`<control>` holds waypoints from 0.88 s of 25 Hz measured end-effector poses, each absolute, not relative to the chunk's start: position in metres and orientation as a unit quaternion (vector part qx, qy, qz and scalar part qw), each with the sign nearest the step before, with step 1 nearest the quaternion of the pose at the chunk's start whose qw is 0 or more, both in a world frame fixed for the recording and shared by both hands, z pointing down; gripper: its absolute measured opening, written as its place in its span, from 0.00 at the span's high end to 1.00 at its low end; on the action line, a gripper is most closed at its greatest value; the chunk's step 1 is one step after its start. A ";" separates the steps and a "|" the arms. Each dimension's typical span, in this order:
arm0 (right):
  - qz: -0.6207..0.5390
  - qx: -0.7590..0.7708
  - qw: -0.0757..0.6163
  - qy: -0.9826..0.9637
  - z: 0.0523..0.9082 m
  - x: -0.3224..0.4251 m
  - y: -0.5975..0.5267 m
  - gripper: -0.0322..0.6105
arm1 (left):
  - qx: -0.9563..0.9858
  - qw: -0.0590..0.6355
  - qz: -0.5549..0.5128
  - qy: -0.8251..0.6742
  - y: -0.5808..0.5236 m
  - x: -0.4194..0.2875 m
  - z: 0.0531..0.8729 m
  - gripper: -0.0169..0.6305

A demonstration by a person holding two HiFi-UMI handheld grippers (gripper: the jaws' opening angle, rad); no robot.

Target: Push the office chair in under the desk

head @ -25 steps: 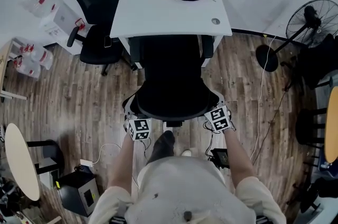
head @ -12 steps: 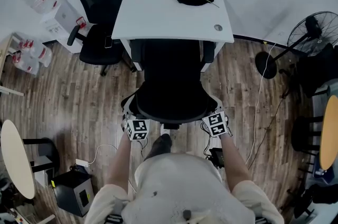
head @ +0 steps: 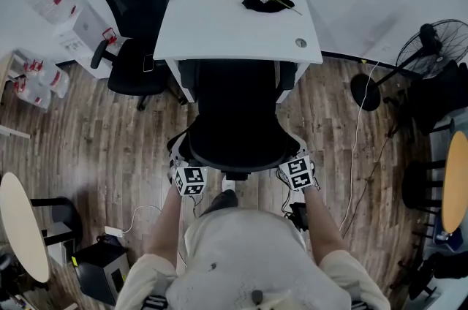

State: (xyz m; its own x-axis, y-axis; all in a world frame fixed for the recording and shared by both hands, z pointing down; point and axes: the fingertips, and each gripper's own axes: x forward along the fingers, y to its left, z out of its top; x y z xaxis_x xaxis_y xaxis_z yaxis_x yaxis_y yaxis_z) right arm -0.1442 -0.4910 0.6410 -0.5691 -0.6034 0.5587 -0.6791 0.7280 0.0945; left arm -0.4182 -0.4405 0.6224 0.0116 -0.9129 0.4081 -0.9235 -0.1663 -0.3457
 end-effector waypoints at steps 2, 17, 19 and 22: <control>0.066 0.366 0.291 -0.882 0.642 -0.146 -0.494 0.53 | 0.712 0.010 0.278 -0.644 -0.445 -0.421 0.623 0.61; 0.064 0.366 0.291 -0.882 0.637 -0.164 -0.510 0.53 | 0.713 0.008 0.279 -0.643 -0.461 -0.436 0.621 0.61; 0.067 0.366 0.292 -0.881 0.638 -0.164 -0.512 0.53 | 0.713 0.009 0.279 -0.643 -0.462 -0.438 0.621 0.61; 0.065 0.366 0.292 -0.881 0.639 -0.166 -0.515 0.53 | 0.713 0.008 0.279 -0.644 -0.465 -0.439 0.622 0.61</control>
